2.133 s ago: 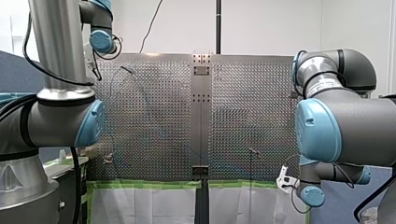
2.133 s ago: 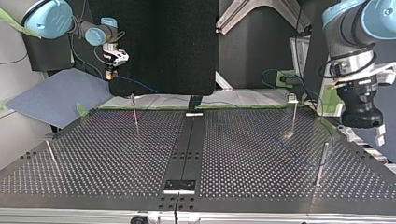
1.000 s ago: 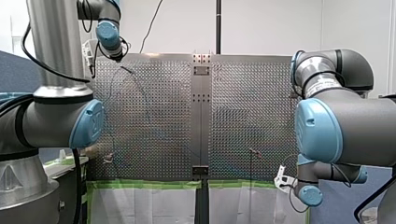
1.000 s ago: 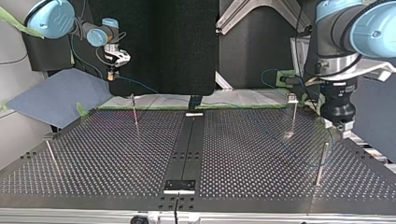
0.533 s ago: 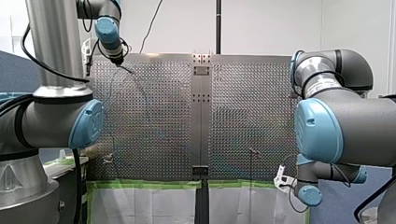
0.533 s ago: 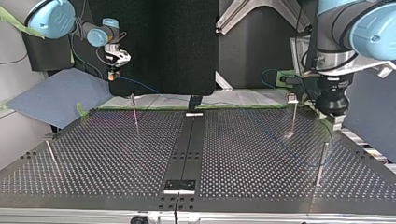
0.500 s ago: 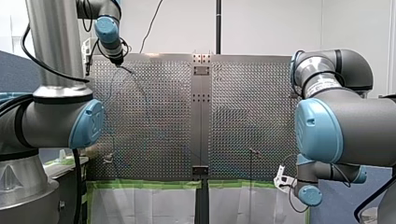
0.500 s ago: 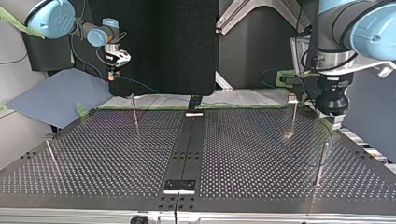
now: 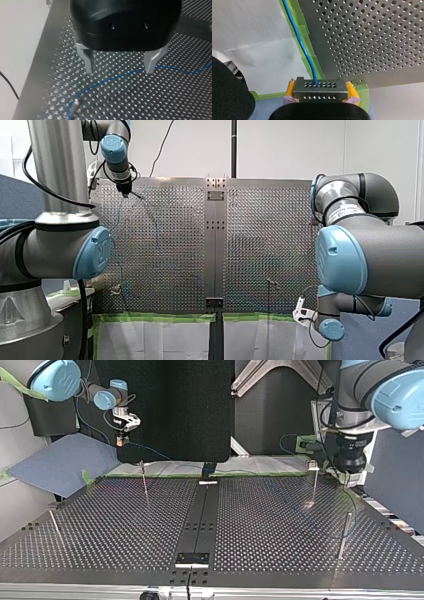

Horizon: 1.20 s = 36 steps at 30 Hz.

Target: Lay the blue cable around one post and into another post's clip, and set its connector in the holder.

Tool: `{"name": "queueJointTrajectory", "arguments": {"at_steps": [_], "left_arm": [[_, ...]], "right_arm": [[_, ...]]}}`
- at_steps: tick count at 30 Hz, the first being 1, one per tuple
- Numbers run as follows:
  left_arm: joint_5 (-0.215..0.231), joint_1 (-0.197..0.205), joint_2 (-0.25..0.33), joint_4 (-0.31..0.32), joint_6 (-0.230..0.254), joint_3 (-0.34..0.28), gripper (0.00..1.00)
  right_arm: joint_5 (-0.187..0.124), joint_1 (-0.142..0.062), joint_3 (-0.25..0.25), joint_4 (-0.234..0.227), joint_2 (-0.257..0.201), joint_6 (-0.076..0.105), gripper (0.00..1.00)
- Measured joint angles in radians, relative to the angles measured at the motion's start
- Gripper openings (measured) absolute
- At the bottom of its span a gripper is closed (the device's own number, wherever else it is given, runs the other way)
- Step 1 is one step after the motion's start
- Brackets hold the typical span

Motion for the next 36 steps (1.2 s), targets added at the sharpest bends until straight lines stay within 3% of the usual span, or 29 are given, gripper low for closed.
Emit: {"name": "queueJointTrajectory", "arguments": {"at_steps": [9,18,36], "left_arm": [[-0.073,-0.009,-0.001,-0.071,-0.014,0.000,1.00],[-0.145,-0.015,0.001,-0.081,-0.029,0.000,1.00],[-0.150,-0.022,0.001,-0.080,-0.036,0.000,1.00]], "right_arm": [[0.001,0.005,0.000,0.001,0.000,0.000,0.00],[0.002,0.006,0.000,0.001,0.000,0.000,0.00],[0.001,0.008,0.000,0.000,0.000,0.000,0.00]]}}
